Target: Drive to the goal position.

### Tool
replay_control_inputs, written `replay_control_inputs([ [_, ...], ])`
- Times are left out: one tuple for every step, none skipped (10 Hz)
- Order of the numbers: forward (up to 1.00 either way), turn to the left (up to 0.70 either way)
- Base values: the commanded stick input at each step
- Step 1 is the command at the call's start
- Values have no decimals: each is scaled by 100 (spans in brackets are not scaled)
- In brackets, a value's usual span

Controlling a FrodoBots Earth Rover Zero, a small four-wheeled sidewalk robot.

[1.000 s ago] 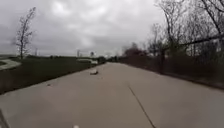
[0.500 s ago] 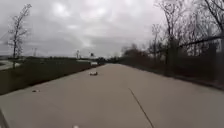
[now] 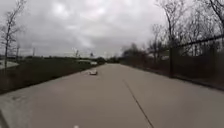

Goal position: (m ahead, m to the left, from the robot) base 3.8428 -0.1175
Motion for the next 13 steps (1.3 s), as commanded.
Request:
replay_control_inputs([
  [100, 0],
  [100, 0],
  [100, 0],
  [100, 0],
  [100, 0],
  [100, 0],
  [100, 0],
  [100, 0],
  [100, 0],
  [100, 0],
  [100, 0],
  [100, 0],
  [100, 0],
])
